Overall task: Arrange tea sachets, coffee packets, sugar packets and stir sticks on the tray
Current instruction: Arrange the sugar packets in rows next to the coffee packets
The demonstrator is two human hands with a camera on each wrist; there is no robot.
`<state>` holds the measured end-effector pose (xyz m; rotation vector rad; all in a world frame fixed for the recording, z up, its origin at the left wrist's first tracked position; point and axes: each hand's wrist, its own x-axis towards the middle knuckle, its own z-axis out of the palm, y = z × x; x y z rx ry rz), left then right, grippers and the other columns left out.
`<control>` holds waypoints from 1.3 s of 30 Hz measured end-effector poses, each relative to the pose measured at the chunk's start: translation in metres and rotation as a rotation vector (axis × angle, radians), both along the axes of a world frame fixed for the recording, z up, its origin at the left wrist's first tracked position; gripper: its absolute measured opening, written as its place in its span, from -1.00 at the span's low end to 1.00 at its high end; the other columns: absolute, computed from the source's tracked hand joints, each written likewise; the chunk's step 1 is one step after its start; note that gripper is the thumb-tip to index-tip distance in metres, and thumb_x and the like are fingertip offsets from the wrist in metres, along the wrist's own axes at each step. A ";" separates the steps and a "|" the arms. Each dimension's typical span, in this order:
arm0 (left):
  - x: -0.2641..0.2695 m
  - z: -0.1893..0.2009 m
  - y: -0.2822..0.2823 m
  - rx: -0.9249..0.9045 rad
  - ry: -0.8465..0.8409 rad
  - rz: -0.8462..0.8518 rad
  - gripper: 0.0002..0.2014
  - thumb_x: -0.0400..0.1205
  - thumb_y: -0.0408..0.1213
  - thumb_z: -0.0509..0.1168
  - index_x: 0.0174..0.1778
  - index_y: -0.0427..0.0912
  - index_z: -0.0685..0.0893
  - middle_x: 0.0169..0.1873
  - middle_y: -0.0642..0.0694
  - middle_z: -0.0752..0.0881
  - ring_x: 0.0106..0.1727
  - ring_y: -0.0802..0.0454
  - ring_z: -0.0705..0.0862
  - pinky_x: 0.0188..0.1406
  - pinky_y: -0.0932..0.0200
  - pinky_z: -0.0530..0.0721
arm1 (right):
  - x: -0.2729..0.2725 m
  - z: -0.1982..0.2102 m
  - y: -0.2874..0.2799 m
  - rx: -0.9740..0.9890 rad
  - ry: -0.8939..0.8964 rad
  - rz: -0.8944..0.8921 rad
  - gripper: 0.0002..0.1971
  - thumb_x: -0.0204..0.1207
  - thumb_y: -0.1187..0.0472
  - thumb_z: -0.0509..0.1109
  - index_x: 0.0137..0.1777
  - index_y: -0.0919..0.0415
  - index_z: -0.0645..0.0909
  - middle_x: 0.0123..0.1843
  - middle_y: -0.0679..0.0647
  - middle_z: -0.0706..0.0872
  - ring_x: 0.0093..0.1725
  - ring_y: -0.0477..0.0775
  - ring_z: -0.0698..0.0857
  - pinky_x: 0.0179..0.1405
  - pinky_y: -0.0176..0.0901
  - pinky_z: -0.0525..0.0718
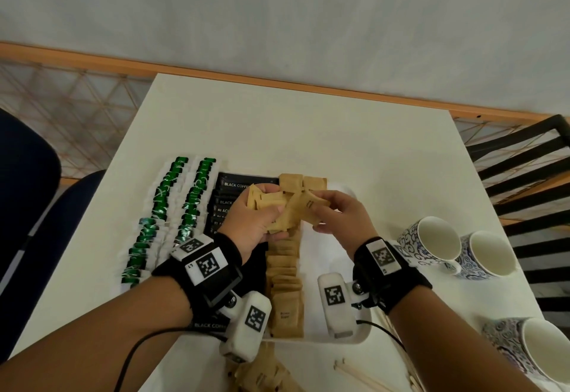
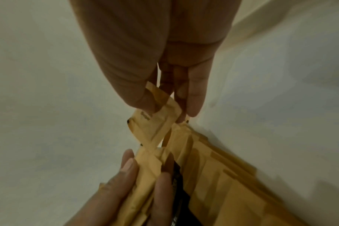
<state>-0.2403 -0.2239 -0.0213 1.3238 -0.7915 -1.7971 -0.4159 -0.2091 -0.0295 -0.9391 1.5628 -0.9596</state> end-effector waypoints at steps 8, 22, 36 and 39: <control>0.004 0.005 -0.005 0.047 0.065 0.021 -0.60 0.57 -0.66 0.12 0.08 -0.06 0.61 0.06 -0.15 0.64 0.03 -0.18 0.70 -0.21 -0.06 0.81 | -0.023 -0.001 -0.011 -0.035 0.257 0.063 -0.77 0.57 0.23 0.32 0.14 -0.05 0.69 -0.13 0.01 0.75 -0.26 -0.10 0.61 -0.27 -0.29 0.56; 0.010 -0.006 -0.011 0.017 -0.002 -0.028 -0.58 0.52 -0.64 0.34 0.09 0.01 0.61 0.18 -0.19 0.66 0.10 -0.23 0.72 -0.22 -0.03 0.81 | -0.024 -0.003 -0.057 -0.093 0.804 0.318 -0.67 0.42 0.25 0.46 0.17 0.00 0.63 -0.12 -0.03 0.70 -0.13 -0.03 0.63 -0.15 -0.24 0.57; 0.006 -0.009 -0.011 -0.009 0.015 -0.002 -0.58 0.50 -0.63 0.39 0.07 -0.02 0.61 0.07 -0.14 0.70 0.04 -0.17 0.74 -0.21 -0.04 0.81 | -0.018 -0.005 -0.040 -0.204 0.756 0.224 -0.81 0.53 0.06 0.41 0.12 -0.04 0.59 -0.03 -0.10 0.56 -0.20 -0.21 0.57 -0.18 -0.41 0.51; 0.004 -0.008 -0.010 -0.022 0.017 -0.002 -0.62 0.49 -0.59 0.42 0.07 -0.05 0.61 0.03 -0.16 0.71 -0.05 -0.13 0.77 -0.29 0.04 0.80 | -0.002 -0.001 -0.027 -0.127 0.455 0.257 -0.88 0.52 -0.05 0.40 0.01 -0.10 0.66 -0.15 -0.17 0.72 -0.22 -0.25 0.66 -0.24 -0.46 0.54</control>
